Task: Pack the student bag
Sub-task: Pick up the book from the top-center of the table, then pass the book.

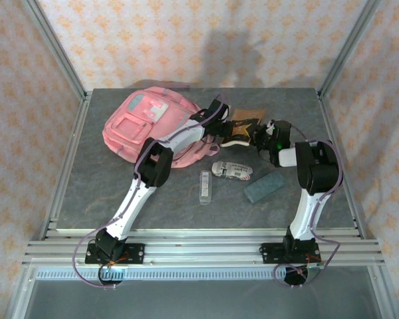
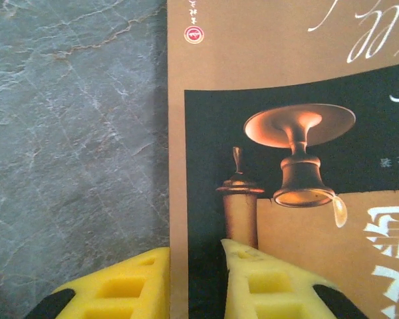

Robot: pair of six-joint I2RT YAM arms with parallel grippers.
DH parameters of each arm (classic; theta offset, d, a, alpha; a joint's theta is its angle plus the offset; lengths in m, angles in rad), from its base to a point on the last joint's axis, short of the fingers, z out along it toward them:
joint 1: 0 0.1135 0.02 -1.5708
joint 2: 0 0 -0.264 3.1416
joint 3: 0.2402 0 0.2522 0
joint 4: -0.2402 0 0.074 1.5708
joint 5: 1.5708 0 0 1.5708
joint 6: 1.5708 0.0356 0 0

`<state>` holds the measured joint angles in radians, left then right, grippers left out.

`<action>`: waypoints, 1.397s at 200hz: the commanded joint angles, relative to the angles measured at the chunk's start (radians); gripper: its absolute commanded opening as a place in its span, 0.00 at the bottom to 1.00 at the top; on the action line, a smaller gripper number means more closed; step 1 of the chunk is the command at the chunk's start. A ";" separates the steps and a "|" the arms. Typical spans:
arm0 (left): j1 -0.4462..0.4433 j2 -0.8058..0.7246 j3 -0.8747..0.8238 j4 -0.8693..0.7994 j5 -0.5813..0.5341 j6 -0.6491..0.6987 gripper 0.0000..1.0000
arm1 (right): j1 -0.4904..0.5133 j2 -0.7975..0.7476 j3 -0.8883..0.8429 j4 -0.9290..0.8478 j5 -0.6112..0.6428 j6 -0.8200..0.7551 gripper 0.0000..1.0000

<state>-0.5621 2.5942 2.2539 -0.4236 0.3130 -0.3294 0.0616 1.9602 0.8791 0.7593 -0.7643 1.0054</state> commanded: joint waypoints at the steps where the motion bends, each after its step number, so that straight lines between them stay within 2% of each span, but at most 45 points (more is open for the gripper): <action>1: -0.033 -0.039 -0.056 -0.073 0.038 -0.022 0.34 | 0.014 -0.024 0.041 -0.022 -0.015 -0.063 0.04; 16: -0.023 -0.102 -0.095 -0.041 0.052 -0.055 0.47 | 0.014 -0.075 0.045 -0.074 -0.013 -0.110 0.00; 35: -0.014 -0.237 -0.187 -0.003 0.056 -0.098 0.55 | 0.010 -0.166 0.055 -0.158 -0.006 -0.177 0.00; 64: 0.004 -0.547 -0.495 0.206 0.056 -0.165 0.68 | 0.010 -0.313 0.064 -0.246 -0.013 -0.258 0.00; 101: 0.071 -0.888 -0.856 0.438 0.157 -0.284 0.74 | 0.011 -0.461 0.060 -0.246 -0.135 -0.269 0.00; 139: 0.145 -1.130 -1.158 0.648 0.275 -0.385 0.79 | 0.045 -0.553 0.062 -0.224 -0.308 -0.266 0.00; 152: 0.169 -1.197 -1.246 0.736 0.316 -0.427 0.83 | 0.076 -0.572 0.074 -0.229 -0.360 -0.275 0.00; 171: 0.196 -1.267 -1.340 0.834 0.373 -0.458 0.85 | 0.127 -0.599 0.089 -0.247 -0.415 -0.303 0.00; 177: 0.202 -1.285 -1.363 0.854 0.386 -0.465 0.89 | 0.144 -0.607 0.094 -0.257 -0.427 -0.314 0.00; 200: 0.209 -1.333 -1.438 0.989 0.457 -0.518 0.93 | 0.207 -0.627 0.107 -0.279 -0.479 -0.342 0.00; 232: 0.210 -1.364 -1.518 1.137 0.510 -0.567 0.93 | 0.271 -0.660 0.110 -0.251 -0.532 -0.341 0.00; 279: 0.211 -1.335 -1.628 1.459 0.576 -0.738 0.93 | 0.294 -0.665 0.106 -0.115 -0.592 -0.218 0.00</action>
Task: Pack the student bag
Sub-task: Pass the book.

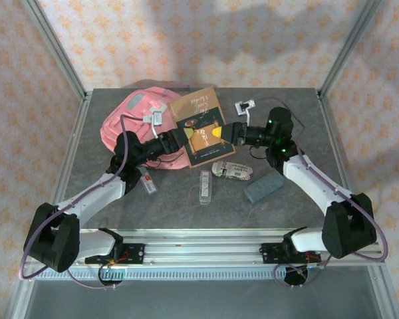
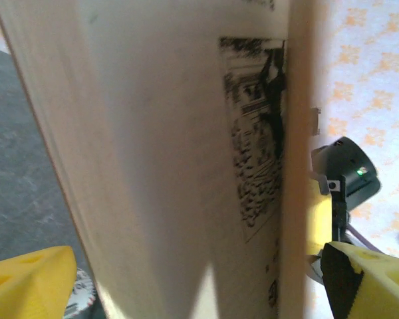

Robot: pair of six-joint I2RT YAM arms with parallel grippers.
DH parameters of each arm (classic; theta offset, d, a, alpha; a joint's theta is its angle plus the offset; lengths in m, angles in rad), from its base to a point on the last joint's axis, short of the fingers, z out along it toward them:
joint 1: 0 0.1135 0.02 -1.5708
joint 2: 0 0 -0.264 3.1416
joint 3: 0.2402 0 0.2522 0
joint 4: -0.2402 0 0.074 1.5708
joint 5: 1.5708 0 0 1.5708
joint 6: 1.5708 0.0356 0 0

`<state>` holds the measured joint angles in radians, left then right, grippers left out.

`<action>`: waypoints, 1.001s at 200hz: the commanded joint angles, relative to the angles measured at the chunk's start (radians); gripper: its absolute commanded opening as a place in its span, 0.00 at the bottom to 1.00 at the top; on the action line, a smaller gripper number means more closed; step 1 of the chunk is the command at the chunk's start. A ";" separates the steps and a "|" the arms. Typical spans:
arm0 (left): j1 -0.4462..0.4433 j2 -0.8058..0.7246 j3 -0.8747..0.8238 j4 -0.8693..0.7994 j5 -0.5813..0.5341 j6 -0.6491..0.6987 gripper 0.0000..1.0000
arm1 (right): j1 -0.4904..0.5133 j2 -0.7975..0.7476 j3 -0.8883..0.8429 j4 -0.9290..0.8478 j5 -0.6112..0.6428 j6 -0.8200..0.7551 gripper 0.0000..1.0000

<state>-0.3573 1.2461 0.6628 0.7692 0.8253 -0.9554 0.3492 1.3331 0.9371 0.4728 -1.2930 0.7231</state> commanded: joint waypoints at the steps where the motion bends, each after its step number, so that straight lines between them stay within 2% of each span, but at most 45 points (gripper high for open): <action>1: 0.006 0.014 -0.038 0.273 0.064 -0.117 0.93 | 0.006 -0.037 0.049 0.175 -0.064 0.067 0.00; 39: 0.004 0.063 -0.062 0.525 0.107 -0.270 0.93 | 0.017 -0.036 0.057 0.198 -0.083 0.098 0.00; 57: 0.004 0.077 -0.052 0.573 0.128 -0.307 0.84 | 0.016 -0.024 0.064 0.166 -0.079 0.080 0.00; 79: 0.005 0.080 -0.049 0.580 0.144 -0.327 0.58 | 0.009 -0.003 0.095 0.043 -0.056 0.000 0.00; 88: 0.004 0.075 -0.050 0.552 0.144 -0.319 0.41 | 0.004 0.008 0.106 0.023 -0.052 -0.008 0.00; 102: 0.006 0.059 -0.050 0.481 0.139 -0.287 0.10 | -0.011 0.026 0.123 -0.005 -0.048 -0.011 0.00; 108: 0.006 0.050 -0.049 0.444 0.134 -0.267 0.00 | -0.015 0.032 0.129 -0.013 -0.042 -0.010 0.00; 115: 0.006 0.039 -0.048 0.402 0.122 -0.244 0.00 | -0.017 0.039 0.137 -0.022 -0.039 -0.010 0.07; 129: 0.006 0.008 -0.045 0.323 0.075 -0.203 0.00 | -0.017 0.043 0.149 -0.032 -0.029 -0.001 0.29; 137: 0.007 -0.009 -0.045 0.281 0.033 -0.181 0.00 | -0.017 0.039 0.148 -0.035 -0.022 0.002 0.36; 174: 0.006 -0.094 -0.056 0.184 -0.179 -0.155 0.00 | 0.006 -0.038 0.083 -0.005 0.030 0.029 0.51; 200: 0.002 -0.111 -0.080 0.233 -0.255 -0.188 0.00 | 0.063 -0.090 0.022 0.020 0.117 0.045 0.57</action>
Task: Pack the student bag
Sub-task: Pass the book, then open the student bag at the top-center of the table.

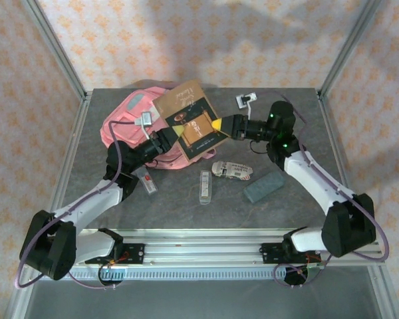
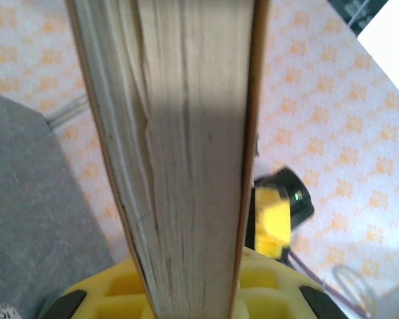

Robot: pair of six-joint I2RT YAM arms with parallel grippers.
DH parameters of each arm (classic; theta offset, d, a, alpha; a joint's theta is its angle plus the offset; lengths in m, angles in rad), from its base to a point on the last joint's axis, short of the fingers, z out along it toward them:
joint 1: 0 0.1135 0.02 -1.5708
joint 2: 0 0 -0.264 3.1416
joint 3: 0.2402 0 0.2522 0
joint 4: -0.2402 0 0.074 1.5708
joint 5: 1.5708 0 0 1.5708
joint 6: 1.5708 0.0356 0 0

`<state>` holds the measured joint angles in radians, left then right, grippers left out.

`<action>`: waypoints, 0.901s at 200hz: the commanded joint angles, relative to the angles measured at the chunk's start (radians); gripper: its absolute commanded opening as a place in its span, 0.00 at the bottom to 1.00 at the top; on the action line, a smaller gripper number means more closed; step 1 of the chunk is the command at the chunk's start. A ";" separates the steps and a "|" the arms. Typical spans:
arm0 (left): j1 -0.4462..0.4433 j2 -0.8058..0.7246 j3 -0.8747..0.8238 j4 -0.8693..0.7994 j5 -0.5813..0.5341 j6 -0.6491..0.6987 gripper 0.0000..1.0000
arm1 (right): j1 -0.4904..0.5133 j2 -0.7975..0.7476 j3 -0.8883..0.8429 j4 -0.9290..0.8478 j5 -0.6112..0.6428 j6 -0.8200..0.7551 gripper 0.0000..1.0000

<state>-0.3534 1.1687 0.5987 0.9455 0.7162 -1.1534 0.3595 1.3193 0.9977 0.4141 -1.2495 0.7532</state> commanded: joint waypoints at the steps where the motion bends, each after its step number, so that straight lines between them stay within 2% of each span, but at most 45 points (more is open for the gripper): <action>1: -0.003 -0.034 -0.017 0.060 -0.147 0.009 0.00 | 0.056 -0.077 -0.040 0.081 0.078 0.016 0.57; 49: -0.093 -0.037 -0.031 0.110 -0.303 0.033 0.00 | 0.181 -0.051 -0.110 0.265 0.289 0.133 0.56; 68: -0.124 -0.037 -0.033 0.115 -0.350 0.046 0.00 | 0.221 -0.021 -0.088 0.244 0.349 0.126 0.49; 76: -0.132 -0.038 -0.036 0.122 -0.362 0.046 0.00 | 0.227 -0.008 -0.078 0.222 0.366 0.123 0.41; 93: -0.137 -0.044 -0.042 0.119 -0.369 0.054 0.00 | 0.227 -0.002 -0.076 0.192 0.406 0.116 0.03; 95: -0.137 -0.046 -0.042 0.115 -0.369 0.057 0.00 | 0.228 -0.004 -0.076 0.185 0.414 0.112 0.00; 103: -0.136 -0.052 -0.040 0.089 -0.370 0.067 0.00 | 0.226 -0.014 -0.076 0.149 0.448 0.091 0.00; 115: -0.136 -0.069 -0.038 0.024 -0.382 0.094 0.26 | 0.211 -0.036 -0.085 0.110 0.499 0.075 0.00; 134: -0.133 -0.101 -0.001 -0.201 -0.413 0.179 0.55 | 0.152 -0.085 -0.128 0.117 0.515 0.096 0.00; 156: -0.129 -0.093 0.115 -0.566 -0.458 0.347 0.64 | 0.075 -0.134 -0.154 0.075 0.503 0.093 0.00; 180: -0.131 -0.010 0.268 -0.930 -0.548 0.518 0.66 | 0.010 -0.186 -0.152 -0.052 0.528 0.034 0.00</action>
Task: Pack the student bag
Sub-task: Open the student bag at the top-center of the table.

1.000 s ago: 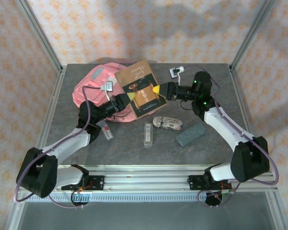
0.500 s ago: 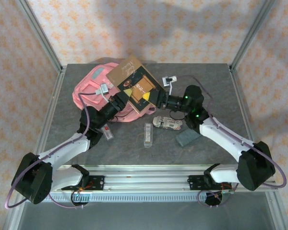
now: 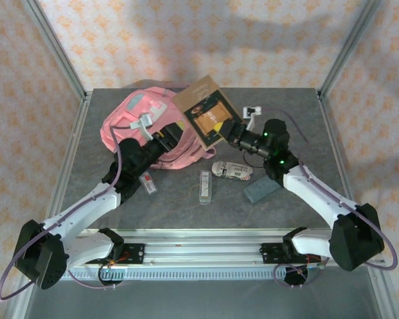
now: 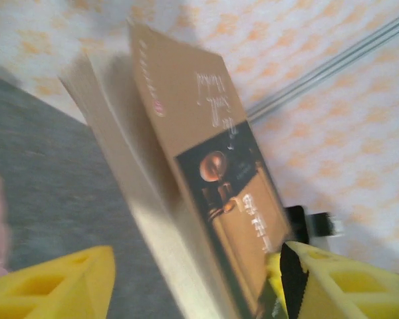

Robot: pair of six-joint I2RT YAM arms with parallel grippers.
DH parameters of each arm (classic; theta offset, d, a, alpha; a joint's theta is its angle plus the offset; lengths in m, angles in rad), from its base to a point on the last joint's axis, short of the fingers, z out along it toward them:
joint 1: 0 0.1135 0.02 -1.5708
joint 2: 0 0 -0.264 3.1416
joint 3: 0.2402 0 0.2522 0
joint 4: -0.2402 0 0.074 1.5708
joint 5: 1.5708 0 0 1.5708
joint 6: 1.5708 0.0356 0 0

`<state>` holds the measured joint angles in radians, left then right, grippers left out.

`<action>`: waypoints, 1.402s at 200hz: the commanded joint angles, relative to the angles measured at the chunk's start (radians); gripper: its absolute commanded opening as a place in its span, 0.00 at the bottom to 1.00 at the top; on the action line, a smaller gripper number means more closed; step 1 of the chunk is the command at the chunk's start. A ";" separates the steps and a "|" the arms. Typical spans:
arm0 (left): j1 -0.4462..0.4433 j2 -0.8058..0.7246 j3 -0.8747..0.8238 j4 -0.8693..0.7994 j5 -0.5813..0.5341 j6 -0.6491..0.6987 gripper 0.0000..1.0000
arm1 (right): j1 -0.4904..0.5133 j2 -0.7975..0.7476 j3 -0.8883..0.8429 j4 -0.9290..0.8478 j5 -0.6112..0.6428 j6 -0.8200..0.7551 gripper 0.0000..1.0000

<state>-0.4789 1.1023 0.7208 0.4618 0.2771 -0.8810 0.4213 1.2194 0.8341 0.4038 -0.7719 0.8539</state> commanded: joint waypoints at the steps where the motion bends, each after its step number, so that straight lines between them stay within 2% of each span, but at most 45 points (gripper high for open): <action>1: -0.005 0.061 0.151 -0.457 -0.115 0.251 0.67 | -0.055 -0.088 0.011 -0.045 0.051 -0.068 0.00; 31: -0.007 0.227 0.308 -0.723 -0.253 0.428 0.71 | -0.137 -0.138 -0.034 -0.085 0.068 -0.091 0.00; 60: -0.016 0.411 0.461 -0.857 -0.332 0.542 0.74 | -0.185 -0.169 -0.054 -0.137 0.101 -0.117 0.00; 86: -0.029 0.544 0.575 -0.898 -0.419 0.621 0.73 | -0.192 -0.176 -0.050 -0.162 0.109 -0.136 0.00; 126: -0.035 0.724 0.708 -0.942 -0.535 0.700 0.59 | -0.194 -0.171 -0.053 -0.175 0.114 -0.154 0.00; 139: -0.036 0.762 0.728 -0.942 -0.553 0.716 0.60 | -0.194 -0.170 -0.053 -0.177 0.114 -0.157 0.00; 166: -0.039 0.832 0.747 -0.929 -0.551 0.732 0.66 | -0.194 -0.169 -0.059 -0.162 0.114 -0.157 0.00; 183: -0.045 0.867 0.753 -0.920 -0.605 0.740 0.67 | -0.194 -0.167 -0.066 -0.145 0.109 -0.148 0.00; 198: -0.044 0.892 0.754 -0.911 -0.623 0.749 0.61 | -0.194 -0.163 -0.077 -0.134 0.104 -0.139 0.00; 217: -0.045 0.905 0.733 -0.873 -0.625 0.765 0.46 | -0.194 -0.164 -0.096 -0.115 0.095 -0.124 0.00; 245: -0.043 0.931 0.747 -0.873 -0.634 0.787 0.00 | -0.193 -0.175 -0.117 -0.102 0.097 -0.117 0.00; 280: -0.043 0.893 0.810 -0.919 -0.627 0.801 0.00 | -0.194 -0.164 -0.139 -0.096 0.085 -0.109 0.00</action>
<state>-0.5301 2.0174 1.4670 -0.4179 -0.3046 -0.0990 0.2298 1.0798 0.6937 0.1802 -0.6708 0.7433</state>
